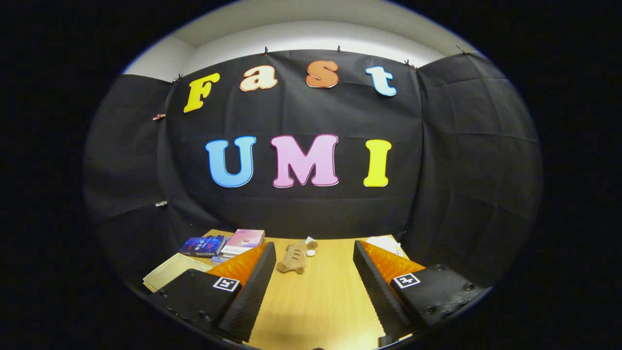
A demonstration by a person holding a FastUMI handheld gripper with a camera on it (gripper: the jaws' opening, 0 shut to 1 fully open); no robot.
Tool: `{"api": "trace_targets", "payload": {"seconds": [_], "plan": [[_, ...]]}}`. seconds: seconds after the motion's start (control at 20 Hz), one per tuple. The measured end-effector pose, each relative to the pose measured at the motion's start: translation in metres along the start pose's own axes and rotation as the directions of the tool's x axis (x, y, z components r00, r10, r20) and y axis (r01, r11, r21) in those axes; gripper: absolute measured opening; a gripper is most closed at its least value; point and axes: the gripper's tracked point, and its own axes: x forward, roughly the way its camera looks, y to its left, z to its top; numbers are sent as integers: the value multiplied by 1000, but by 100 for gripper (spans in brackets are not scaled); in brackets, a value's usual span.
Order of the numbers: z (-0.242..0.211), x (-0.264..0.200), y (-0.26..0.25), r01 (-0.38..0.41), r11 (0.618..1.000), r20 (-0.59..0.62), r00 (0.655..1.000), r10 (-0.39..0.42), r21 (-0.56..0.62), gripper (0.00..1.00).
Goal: Open the storage box then place both shoes into the box .Put the left shoe in first, then the right shoe, with the right side of both shoes facing outward in a uniform manner.
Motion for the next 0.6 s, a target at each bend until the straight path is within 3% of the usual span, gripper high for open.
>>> {"api": "trace_targets", "payload": {"seconds": [0.25,0.6], "plan": [[2,-7,-27,-33,996,67,997,39,-88,98],[-12,-10,-45,-82,990,95,991,93,-119,97]]}}
